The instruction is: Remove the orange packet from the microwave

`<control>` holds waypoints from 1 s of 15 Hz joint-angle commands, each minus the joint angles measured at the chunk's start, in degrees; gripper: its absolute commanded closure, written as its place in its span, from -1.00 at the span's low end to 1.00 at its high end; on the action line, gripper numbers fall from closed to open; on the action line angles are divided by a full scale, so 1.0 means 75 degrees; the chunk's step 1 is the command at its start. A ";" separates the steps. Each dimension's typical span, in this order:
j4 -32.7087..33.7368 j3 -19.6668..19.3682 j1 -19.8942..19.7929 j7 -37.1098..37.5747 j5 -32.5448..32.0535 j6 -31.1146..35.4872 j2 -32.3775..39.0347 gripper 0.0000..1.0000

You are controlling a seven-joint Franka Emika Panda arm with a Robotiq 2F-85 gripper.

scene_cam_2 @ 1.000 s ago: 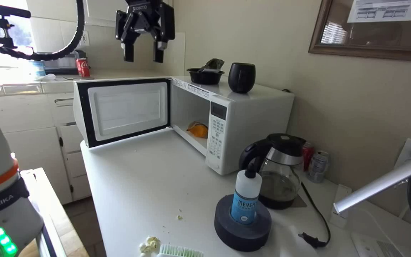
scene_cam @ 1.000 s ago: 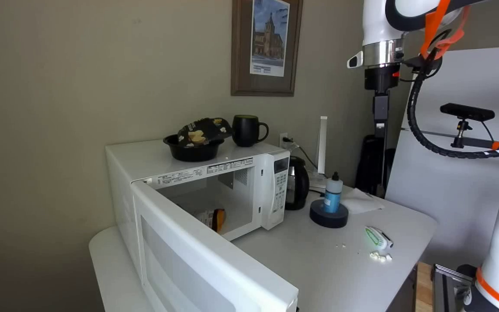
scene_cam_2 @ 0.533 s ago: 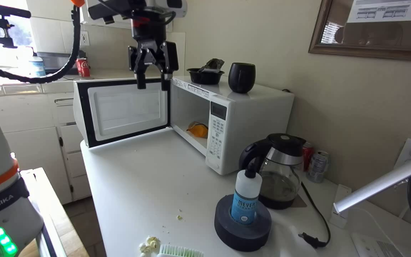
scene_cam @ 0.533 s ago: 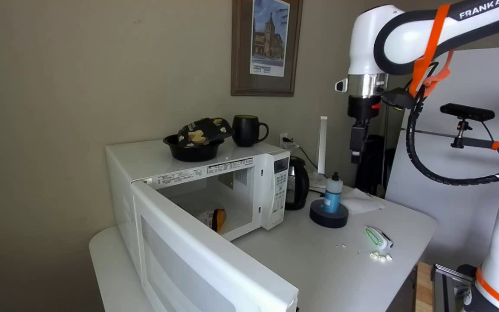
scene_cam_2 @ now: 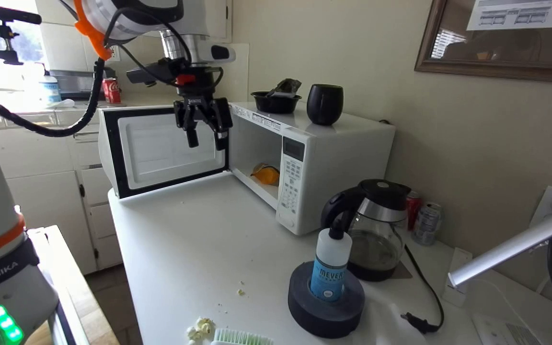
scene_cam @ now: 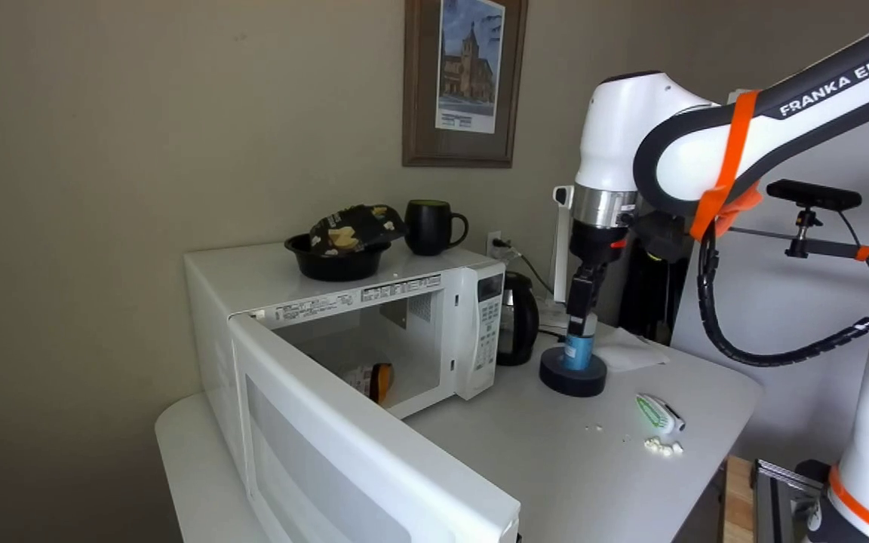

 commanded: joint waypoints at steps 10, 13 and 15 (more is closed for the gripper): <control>0.0058 -0.0171 0.0150 -0.0040 0.0653 0.1813 0.1185 -1.00; 0.0040 -0.0142 0.0370 -0.0157 0.1112 0.3035 0.2064 -1.00; 0.0035 -0.0063 0.0565 -0.0224 0.1358 0.3991 0.2759 -1.00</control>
